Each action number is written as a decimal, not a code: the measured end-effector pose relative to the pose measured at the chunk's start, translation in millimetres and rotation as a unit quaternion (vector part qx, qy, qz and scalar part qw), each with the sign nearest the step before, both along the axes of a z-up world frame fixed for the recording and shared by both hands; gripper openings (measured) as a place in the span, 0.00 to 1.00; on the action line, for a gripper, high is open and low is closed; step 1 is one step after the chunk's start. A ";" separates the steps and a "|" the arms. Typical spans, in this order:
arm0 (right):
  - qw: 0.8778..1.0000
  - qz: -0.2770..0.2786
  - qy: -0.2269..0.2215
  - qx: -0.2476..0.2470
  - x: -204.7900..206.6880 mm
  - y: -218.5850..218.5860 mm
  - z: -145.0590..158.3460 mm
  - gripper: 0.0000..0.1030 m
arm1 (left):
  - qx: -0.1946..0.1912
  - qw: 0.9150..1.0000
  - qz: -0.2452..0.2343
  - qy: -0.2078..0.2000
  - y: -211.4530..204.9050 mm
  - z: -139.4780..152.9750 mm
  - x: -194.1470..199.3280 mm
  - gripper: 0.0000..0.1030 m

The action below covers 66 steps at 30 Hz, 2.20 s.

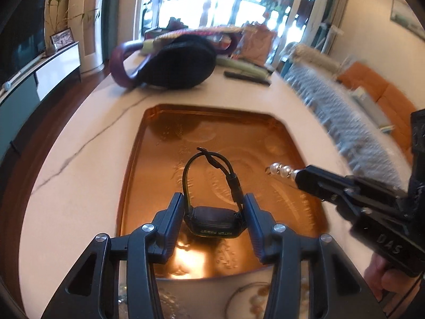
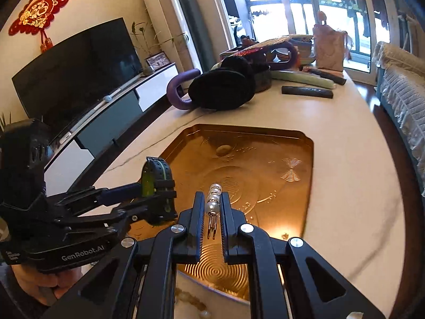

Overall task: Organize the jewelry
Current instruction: 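Lower and release the watch in the tray while the right tool releases the pin there, then move both tools back toward the remaining jewelry pile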

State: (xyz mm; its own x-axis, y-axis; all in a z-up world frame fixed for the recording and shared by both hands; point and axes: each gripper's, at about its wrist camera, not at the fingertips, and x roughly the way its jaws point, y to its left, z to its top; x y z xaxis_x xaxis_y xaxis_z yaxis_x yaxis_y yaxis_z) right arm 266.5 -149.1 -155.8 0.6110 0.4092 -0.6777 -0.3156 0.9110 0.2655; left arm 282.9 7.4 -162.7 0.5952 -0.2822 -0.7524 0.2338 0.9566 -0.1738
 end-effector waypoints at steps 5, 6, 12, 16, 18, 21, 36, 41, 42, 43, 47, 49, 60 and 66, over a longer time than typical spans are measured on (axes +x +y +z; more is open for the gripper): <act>1.000 0.005 0.015 0.026 7.7 -2.4 -11.2 0.10 | -0.014 1.000 0.000 0.016 3.8 -4.8 8.0 0.45; 0.999 0.008 0.019 0.032 9.2 -2.5 -13.9 0.10 | -0.010 1.000 -0.001 0.019 2.7 -5.8 9.8 0.45; 0.999 -0.009 0.043 0.015 15.5 -6.4 -31.5 0.10 | 0.025 1.000 0.010 0.008 -9.6 -8.4 16.4 0.45; 0.998 -0.028 0.050 -0.009 16.8 -10.0 -39.1 0.10 | 0.044 0.999 0.013 -0.007 -16.7 -9.5 17.7 0.45; 0.998 -0.031 0.049 -0.018 15.0 -9.5 -40.1 0.10 | 0.050 0.999 0.011 -0.010 -18.2 -9.3 18.3 0.45; 0.998 -0.032 0.056 -0.029 15.6 -8.2 -43.4 0.10 | 0.050 0.999 0.012 -0.008 -17.0 -9.0 19.7 0.46; 0.998 -0.052 0.043 0.011 -1.4 -18.9 -23.1 0.44 | 0.047 0.999 0.020 -0.010 -10.3 3.6 -6.9 0.66; 0.998 -0.055 0.026 0.000 -12.7 -16.6 -13.1 0.52 | 0.046 0.998 0.023 -0.025 -6.0 11.1 -27.4 0.76; 0.998 -0.058 0.021 -0.004 -15.5 -16.7 -11.1 0.60 | 0.049 0.998 0.023 -0.029 -5.2 11.7 -32.1 0.79; 0.998 -0.061 0.016 -0.008 -18.3 -16.8 -9.6 0.65 | 0.052 0.998 0.023 -0.031 -4.4 12.1 -35.2 0.79; 0.996 -0.077 -0.001 -0.038 -29.6 -15.4 -1.1 0.82 | 0.054 0.997 0.029 -0.040 0.1 15.5 -49.9 0.81; 0.996 -0.079 -0.005 -0.036 -35.5 -16.2 4.2 0.85 | 0.047 0.997 0.032 -0.046 2.7 20.4 -58.5 0.81; 0.996 -0.077 -0.053 -0.010 -97.9 -25.4 49.0 0.96 | 0.048 0.993 0.031 -0.104 9.7 66.9 -124.2 0.89; 0.995 -0.067 -0.072 -0.009 -122.7 -25.4 56.7 0.99 | 0.050 0.992 0.031 -0.113 13.5 76.7 -154.1 0.91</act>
